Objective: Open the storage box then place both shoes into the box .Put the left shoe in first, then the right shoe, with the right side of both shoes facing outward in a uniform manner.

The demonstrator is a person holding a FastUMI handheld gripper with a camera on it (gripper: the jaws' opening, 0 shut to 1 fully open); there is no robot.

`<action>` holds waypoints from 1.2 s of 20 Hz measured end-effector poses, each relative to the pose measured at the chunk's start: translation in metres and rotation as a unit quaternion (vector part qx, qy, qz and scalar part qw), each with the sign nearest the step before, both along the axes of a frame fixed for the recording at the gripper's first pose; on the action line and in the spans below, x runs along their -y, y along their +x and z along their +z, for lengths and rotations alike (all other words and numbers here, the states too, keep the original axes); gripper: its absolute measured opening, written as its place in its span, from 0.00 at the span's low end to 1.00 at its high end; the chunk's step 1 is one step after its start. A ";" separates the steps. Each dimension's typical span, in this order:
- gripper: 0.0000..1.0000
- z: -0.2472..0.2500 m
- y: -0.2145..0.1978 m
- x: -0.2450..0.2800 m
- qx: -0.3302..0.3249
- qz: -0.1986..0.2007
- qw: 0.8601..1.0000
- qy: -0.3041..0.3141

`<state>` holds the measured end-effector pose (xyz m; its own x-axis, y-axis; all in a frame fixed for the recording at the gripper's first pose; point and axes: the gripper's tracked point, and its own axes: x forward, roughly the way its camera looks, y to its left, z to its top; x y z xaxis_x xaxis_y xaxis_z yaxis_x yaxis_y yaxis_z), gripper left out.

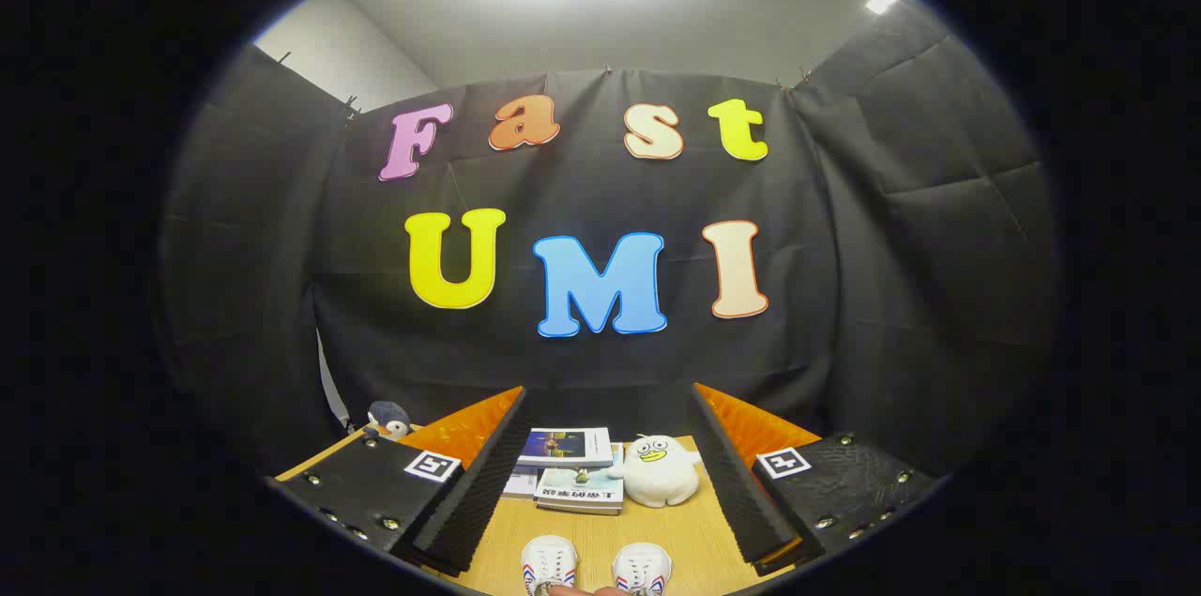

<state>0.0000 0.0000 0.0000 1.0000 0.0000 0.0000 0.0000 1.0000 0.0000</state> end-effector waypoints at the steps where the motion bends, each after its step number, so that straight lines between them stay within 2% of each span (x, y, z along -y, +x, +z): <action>1: 0.99 -0.002 0.002 0.002 -0.002 0.003 1.000 0.001; 12: 0.99 -0.012 0.014 0.029 -0.009 -0.005 1.000 0.016; 24: 0.99 -0.036 0.022 0.003 -0.035 0.007 0.999 0.016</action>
